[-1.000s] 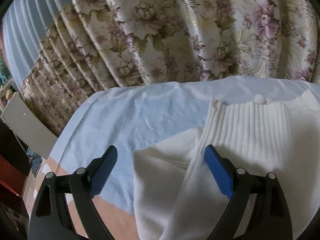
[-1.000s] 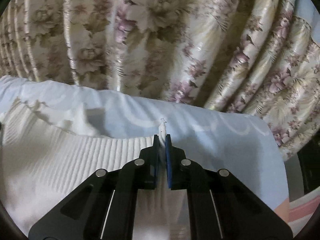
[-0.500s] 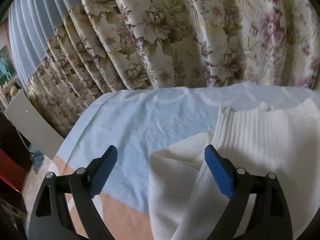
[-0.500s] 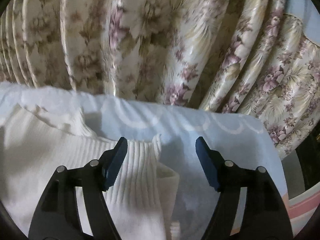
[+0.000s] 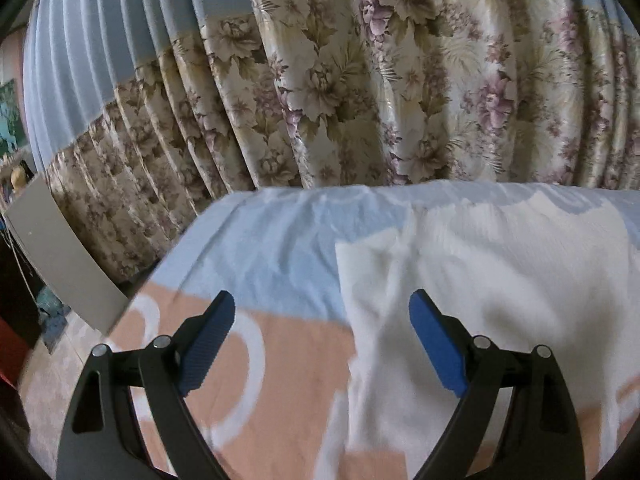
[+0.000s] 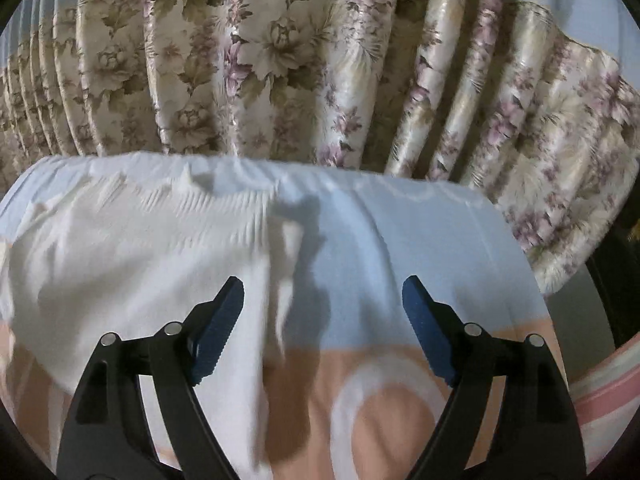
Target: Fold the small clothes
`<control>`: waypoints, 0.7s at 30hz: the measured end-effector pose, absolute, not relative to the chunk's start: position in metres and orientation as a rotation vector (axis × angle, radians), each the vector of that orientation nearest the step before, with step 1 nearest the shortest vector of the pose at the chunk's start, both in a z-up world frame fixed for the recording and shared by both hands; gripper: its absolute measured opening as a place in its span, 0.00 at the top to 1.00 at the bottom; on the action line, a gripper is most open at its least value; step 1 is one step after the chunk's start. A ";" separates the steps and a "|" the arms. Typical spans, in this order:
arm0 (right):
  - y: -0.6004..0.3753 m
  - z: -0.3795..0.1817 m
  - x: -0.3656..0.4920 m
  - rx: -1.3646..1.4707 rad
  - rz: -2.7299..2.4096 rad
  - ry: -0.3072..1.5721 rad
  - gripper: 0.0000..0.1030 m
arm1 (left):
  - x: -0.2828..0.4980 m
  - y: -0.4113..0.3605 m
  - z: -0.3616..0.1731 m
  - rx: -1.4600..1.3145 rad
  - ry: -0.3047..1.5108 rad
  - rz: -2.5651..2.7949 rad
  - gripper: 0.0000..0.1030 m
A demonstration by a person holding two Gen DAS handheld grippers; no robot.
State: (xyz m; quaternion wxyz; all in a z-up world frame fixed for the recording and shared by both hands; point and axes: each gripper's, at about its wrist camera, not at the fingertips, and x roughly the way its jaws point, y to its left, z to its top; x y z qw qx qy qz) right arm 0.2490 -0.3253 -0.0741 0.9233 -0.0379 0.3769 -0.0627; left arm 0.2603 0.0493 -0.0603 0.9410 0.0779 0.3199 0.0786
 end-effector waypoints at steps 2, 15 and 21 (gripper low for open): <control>-0.322 -0.078 0.228 -0.080 -0.120 0.766 0.20 | 0.247 0.049 -0.065 0.147 0.662 0.160 0.13; -0.307 -0.092 0.234 -0.010 -0.075 0.775 0.20 | 0.251 -0.028 -0.069 0.214 0.685 0.143 0.13; -0.308 -0.114 0.280 0.012 -0.062 0.840 0.21 | 0.271 -0.065 -0.087 0.256 0.692 0.120 0.13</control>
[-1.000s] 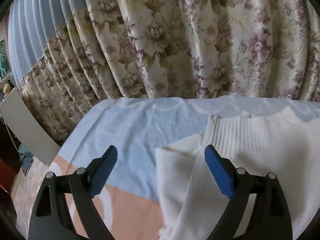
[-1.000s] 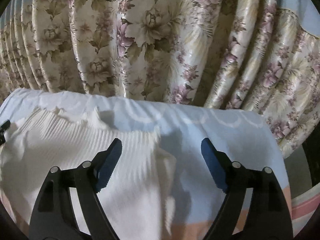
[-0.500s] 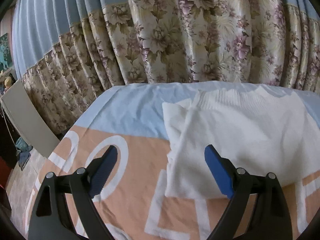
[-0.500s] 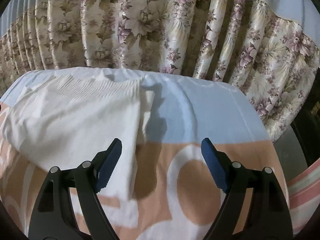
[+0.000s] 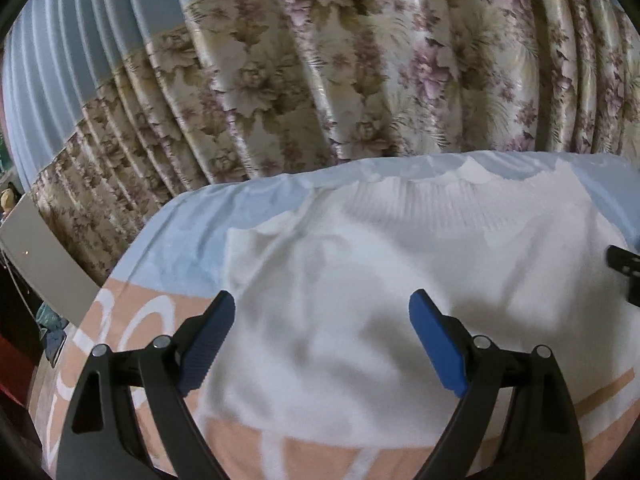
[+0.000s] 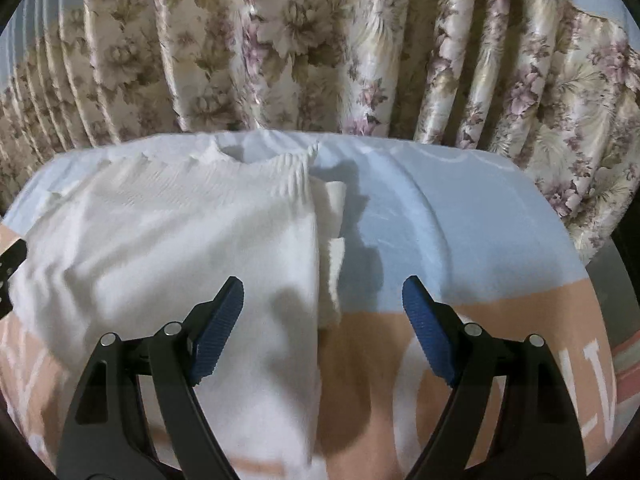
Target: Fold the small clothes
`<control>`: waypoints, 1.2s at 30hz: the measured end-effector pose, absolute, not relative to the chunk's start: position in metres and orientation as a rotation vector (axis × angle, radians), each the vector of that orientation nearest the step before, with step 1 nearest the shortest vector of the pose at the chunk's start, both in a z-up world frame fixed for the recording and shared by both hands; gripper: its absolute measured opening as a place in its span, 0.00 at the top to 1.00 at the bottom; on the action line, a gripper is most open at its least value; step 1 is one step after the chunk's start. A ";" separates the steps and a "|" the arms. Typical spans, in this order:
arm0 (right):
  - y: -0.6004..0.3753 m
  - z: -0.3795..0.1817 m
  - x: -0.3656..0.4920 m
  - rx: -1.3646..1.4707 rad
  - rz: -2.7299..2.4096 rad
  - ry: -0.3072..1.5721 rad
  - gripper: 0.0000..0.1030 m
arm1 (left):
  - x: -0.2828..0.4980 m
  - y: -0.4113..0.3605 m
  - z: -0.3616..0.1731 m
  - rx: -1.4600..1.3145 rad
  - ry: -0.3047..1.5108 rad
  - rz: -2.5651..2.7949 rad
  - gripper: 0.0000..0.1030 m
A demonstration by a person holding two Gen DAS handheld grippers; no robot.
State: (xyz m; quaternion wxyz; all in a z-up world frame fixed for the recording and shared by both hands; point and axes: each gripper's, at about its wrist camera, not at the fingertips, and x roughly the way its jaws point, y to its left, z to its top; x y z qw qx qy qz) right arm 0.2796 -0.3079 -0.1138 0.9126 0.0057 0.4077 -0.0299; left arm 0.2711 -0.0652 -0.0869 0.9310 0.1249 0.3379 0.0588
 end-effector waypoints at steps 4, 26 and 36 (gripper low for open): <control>-0.315 -0.130 0.300 0.064 -0.019 0.897 0.21 | 0.287 -0.071 -0.115 0.300 0.743 0.125 0.13; -0.305 -0.118 0.302 0.124 0.108 0.880 0.82 | 0.257 -0.092 -0.138 0.314 0.793 0.075 0.05; -0.291 -0.078 0.301 0.126 0.125 0.821 0.83 | 0.257 -0.094 -0.140 0.342 0.795 0.096 0.01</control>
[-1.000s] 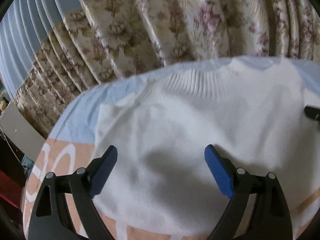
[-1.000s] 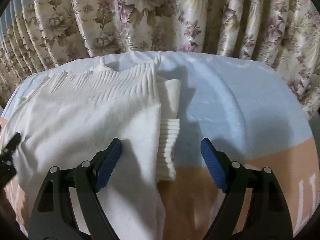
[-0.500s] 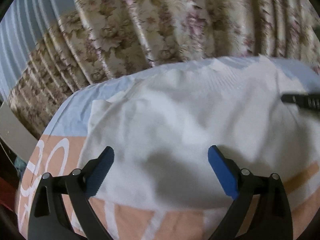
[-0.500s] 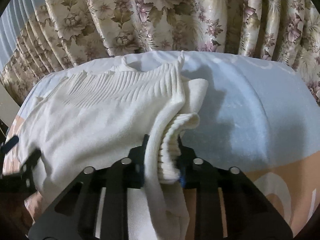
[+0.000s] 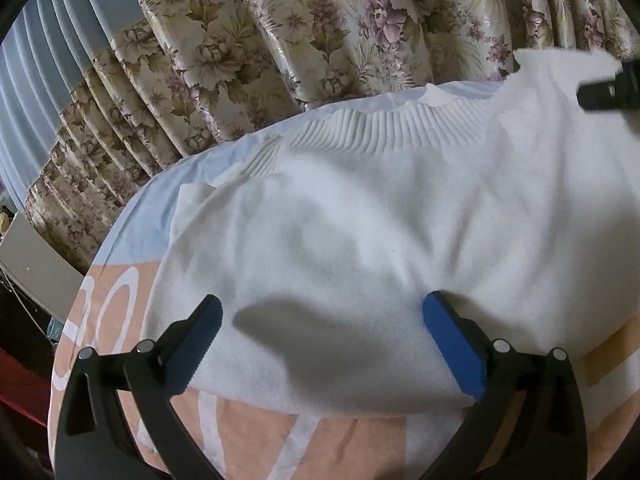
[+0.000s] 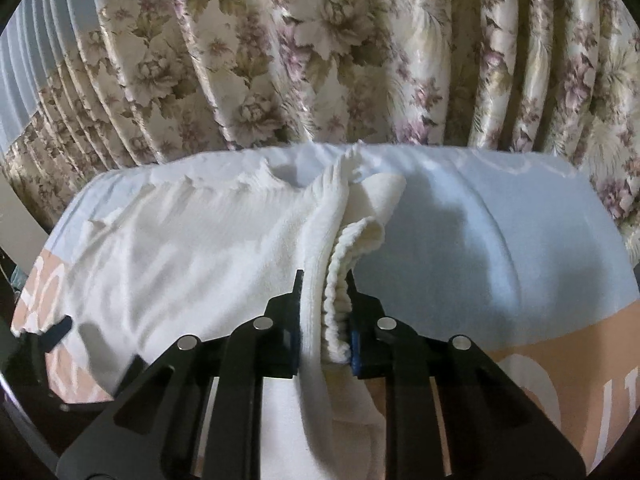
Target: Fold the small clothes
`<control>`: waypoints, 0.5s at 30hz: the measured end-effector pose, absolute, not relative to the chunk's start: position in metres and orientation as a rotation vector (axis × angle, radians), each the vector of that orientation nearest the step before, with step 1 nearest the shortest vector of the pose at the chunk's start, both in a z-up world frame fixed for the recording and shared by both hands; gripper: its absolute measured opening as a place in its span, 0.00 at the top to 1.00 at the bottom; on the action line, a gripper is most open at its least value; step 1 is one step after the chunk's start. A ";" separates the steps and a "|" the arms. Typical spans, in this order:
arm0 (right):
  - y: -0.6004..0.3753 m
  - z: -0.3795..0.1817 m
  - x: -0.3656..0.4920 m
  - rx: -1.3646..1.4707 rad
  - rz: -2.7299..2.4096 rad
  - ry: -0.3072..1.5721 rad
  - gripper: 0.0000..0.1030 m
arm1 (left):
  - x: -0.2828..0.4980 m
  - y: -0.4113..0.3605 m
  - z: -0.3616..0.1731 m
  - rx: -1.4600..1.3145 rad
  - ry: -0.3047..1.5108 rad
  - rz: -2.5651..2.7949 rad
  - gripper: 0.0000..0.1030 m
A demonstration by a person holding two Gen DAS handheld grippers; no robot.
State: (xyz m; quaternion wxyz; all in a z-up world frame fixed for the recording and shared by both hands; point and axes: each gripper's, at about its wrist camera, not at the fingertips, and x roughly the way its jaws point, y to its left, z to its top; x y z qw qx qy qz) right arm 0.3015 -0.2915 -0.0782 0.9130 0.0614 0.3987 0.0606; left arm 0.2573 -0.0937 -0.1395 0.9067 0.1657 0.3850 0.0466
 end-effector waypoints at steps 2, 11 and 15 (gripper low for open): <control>-0.283 -0.067 0.302 0.115 0.139 0.808 0.83 | 0.258 -0.090 -0.138 0.329 0.801 0.086 0.01; -0.241 -0.036 0.310 0.115 0.191 0.784 0.83 | 0.263 -0.041 -0.115 0.236 0.796 0.133 0.02; -0.210 -0.027 0.316 0.094 0.220 0.778 0.83 | 0.267 -0.011 -0.103 0.208 0.775 0.167 0.02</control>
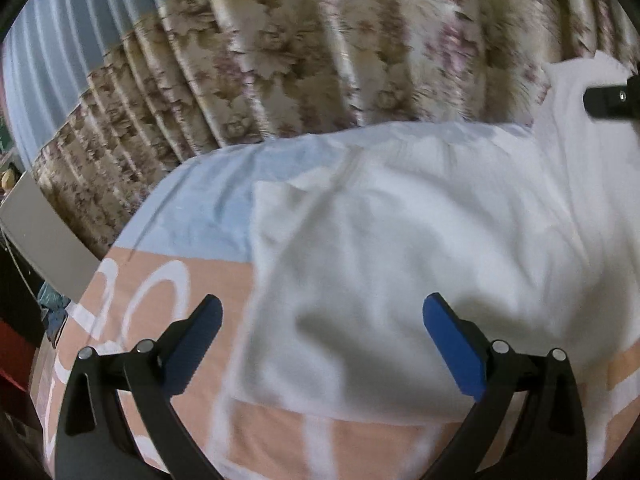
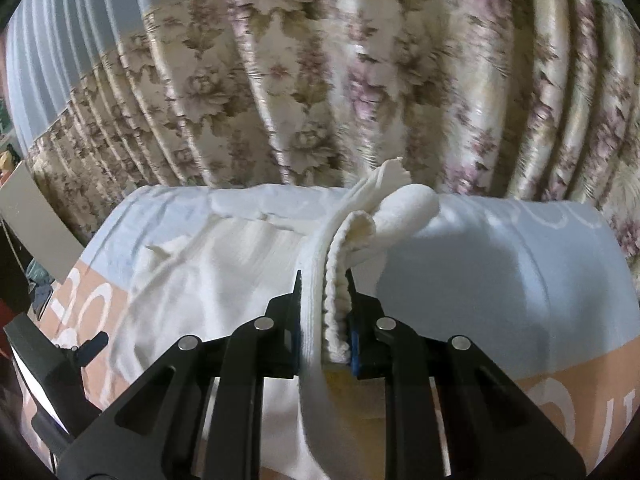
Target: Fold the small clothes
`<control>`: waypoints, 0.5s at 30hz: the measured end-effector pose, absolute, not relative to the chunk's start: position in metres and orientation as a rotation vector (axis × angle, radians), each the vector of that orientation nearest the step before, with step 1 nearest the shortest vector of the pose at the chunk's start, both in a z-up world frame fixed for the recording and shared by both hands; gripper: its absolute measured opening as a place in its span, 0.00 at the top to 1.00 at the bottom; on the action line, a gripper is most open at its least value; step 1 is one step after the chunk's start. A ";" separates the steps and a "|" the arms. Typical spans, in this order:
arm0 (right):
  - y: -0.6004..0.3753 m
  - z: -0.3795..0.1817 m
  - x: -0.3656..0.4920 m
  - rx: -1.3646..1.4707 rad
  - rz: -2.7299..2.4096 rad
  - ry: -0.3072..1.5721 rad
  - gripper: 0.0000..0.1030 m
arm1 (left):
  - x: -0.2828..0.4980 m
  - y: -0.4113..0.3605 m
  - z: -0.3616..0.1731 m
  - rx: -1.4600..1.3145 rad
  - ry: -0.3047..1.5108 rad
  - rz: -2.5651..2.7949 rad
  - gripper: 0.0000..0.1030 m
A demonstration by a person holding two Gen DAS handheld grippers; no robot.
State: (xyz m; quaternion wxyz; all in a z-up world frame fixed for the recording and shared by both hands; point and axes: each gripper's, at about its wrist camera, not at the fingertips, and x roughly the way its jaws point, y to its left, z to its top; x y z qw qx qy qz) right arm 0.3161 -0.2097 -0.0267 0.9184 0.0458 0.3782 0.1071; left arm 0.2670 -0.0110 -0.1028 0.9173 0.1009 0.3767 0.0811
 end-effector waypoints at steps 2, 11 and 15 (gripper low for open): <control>-0.192 -0.023 0.320 0.089 0.239 0.777 0.84 | 0.268 0.005 -0.098 0.202 0.763 0.186 0.02; -0.103 -0.026 0.338 0.041 0.290 0.792 0.84 | 0.272 0.087 -0.096 0.141 0.772 0.275 0.02; -0.062 -0.038 0.344 0.025 0.301 0.817 0.84 | 0.271 0.126 -0.098 0.119 0.779 0.316 0.02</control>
